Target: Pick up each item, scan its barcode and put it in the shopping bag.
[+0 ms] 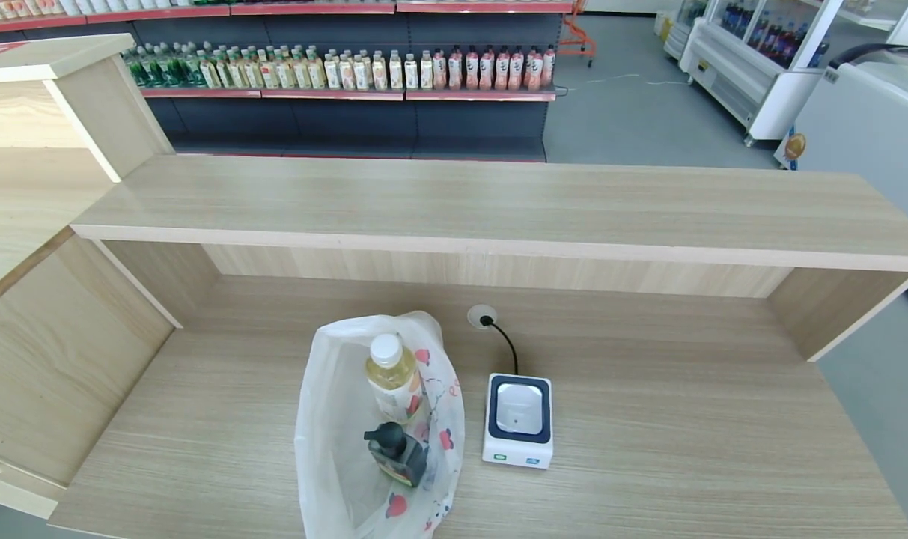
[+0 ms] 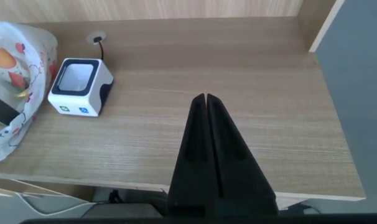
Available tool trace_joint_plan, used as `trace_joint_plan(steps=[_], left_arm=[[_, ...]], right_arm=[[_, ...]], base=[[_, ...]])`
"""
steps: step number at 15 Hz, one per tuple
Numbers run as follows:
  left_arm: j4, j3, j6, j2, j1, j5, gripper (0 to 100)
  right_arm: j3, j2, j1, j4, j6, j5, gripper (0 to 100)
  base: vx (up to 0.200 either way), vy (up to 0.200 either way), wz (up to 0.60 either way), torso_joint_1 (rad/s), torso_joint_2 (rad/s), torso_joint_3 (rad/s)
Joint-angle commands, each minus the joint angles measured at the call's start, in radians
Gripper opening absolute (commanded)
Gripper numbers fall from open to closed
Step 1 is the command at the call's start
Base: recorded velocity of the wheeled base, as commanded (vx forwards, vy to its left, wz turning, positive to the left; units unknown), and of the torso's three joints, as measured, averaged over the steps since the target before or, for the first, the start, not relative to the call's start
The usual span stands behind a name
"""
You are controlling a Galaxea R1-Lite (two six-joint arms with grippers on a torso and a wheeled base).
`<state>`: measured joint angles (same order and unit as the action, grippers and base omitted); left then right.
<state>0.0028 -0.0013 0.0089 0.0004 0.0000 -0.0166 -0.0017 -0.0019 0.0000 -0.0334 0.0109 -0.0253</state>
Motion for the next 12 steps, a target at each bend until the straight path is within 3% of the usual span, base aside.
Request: trace_joint_plan(steps=[1,12], left_arm=[[0.0,0.0,0.0,0.0,0.0,0.0,100],[0.0,0.0,0.0,0.0,0.0,0.0,100]], right_arm=[[0.0,0.002,0.0,0.0,0.0,-0.001,0],[0.002,0.002,0.0,0.0,-0.009,-0.001,0]], base=[[0.0,0.0,0.0,0.0,0.0,0.0],[0.0,0.0,0.0,0.0,0.0,0.0]])
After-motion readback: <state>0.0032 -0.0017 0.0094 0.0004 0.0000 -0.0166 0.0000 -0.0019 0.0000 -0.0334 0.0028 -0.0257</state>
